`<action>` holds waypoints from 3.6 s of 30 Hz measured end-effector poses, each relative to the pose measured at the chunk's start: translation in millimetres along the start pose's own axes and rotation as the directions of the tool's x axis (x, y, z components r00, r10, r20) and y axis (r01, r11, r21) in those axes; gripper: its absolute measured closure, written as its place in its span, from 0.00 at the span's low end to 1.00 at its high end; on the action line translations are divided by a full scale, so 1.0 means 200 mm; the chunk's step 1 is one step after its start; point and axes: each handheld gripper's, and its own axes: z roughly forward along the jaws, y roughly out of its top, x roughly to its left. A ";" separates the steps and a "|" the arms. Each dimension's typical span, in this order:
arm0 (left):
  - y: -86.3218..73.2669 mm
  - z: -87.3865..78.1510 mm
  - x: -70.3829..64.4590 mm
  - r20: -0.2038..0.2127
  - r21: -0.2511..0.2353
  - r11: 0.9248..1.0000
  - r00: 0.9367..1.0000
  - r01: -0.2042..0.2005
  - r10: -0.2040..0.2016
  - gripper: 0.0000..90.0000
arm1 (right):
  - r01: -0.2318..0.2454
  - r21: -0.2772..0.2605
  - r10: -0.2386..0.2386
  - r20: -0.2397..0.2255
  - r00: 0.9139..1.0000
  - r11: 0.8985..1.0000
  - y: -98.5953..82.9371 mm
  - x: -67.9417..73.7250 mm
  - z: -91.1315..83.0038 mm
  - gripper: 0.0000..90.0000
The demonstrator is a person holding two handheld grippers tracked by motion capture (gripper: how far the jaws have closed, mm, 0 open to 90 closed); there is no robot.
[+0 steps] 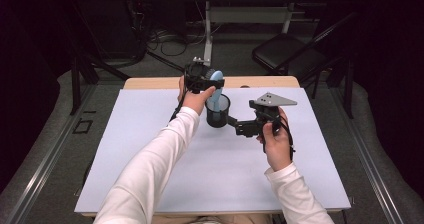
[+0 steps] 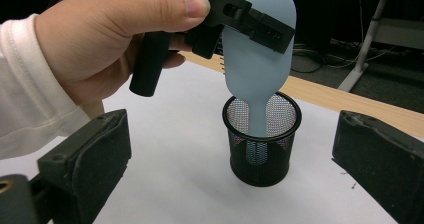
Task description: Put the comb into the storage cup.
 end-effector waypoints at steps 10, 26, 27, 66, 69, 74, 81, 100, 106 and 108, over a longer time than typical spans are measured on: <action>0.00 0.00 0.01 0.013 -0.002 1.000 1.000 0.019 -0.019 0.45 | 0.001 -0.004 -0.001 0.001 1.000 1.000 0.00 0.00 0.00 0.02; 0.00 0.01 0.01 0.010 0.004 0.999 0.999 0.036 -0.036 0.35 | -0.001 -0.004 0.001 0.000 1.000 1.000 0.00 -0.01 0.00 0.02; 0.00 0.01 0.01 0.009 0.001 0.999 0.999 0.044 -0.044 0.34 | -0.002 -0.005 0.002 0.000 1.000 1.000 0.00 -0.01 0.00 0.02; -0.01 0.01 0.03 0.015 -0.016 0.995 0.995 0.096 -0.096 0.00 | -0.001 0.000 0.001 -0.001 1.000 1.000 0.00 0.00 0.00 0.02; -0.01 0.01 0.03 0.021 -0.011 0.995 0.995 0.097 -0.097 0.00 | 0.000 0.000 0.000 -0.001 1.000 1.000 0.00 0.00 0.00 0.02; -0.01 0.01 0.03 0.021 -0.004 0.996 0.996 0.092 -0.092 0.00 | -0.001 -0.001 0.001 0.001 1.000 1.000 0.00 0.00 0.00 0.02; -0.01 0.01 0.03 0.027 -0.012 0.995 0.995 0.100 -0.099 0.00 | -0.001 -0.001 0.001 0.000 1.000 1.000 0.00 0.00 0.00 0.02; 0.01 -0.05 0.03 0.033 -0.009 0.998 0.997 0.068 -0.067 0.00 | 0.004 0.007 -0.004 0.002 1.000 1.000 0.00 0.00 0.01 0.00; 0.03 -0.10 0.02 0.041 -0.019 0.998 0.998 0.058 -0.057 0.00 | 0.000 0.007 0.000 0.012 1.000 1.000 0.00 0.00 0.01 0.00; 0.03 -0.12 0.02 0.044 -0.022 0.999 0.998 0.050 -0.049 0.00 | -0.004 0.006 0.004 0.011 1.000 1.000 0.00 0.00 0.01 0.00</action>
